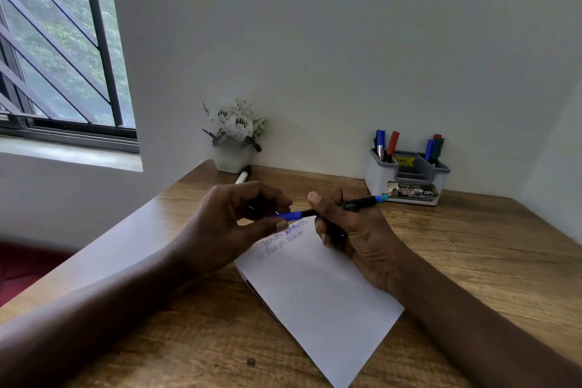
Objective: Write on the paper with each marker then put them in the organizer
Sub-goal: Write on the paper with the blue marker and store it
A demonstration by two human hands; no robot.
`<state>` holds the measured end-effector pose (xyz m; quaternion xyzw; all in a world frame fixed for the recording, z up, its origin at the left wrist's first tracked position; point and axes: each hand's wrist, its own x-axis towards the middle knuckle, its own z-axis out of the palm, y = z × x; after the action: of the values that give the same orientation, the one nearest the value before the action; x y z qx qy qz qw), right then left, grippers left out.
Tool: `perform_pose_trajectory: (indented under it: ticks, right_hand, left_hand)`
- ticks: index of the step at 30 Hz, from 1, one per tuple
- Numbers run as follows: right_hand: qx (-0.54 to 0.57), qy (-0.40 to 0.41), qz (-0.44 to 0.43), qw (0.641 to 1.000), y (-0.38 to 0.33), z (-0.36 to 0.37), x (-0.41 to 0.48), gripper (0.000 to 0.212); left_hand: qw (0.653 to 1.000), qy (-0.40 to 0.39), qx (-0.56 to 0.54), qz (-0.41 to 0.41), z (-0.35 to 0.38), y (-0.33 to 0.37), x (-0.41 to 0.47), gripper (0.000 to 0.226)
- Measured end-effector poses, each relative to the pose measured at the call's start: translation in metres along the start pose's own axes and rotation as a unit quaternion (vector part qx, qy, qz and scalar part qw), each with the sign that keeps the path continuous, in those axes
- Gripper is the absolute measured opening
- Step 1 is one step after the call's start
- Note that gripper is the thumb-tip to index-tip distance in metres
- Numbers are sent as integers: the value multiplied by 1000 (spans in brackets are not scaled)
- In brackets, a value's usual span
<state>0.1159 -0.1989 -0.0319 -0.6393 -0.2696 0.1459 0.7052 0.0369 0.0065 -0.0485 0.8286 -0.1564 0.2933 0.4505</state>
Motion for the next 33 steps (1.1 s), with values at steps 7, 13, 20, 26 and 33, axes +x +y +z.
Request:
perform_pose_trajectory:
  ticks: [7,13,20,26,33]
  right_hand:
    - [-4,-30,-5,1000,3,9,-4,19]
    - [34,-33,4,999,6,14,-2,27]
    - [-66,-23,-51,996,2,15,0,39]
    - [-167,62,-132,975,4,-7,7,24]
    - [-182,78,-29,980,9,-28,24,60]
  left_hand:
    - [997,-7,-70,5,3,5,-1,27]
    - [990,0,-142,-22,4,3,0,17]
    - [999,-28,-17,-11,0,-1,10,24]
    - [972,-70,221,-43,-22,-23,8,55]
    - [931,-205,270,-132,-26,-27,14,87]
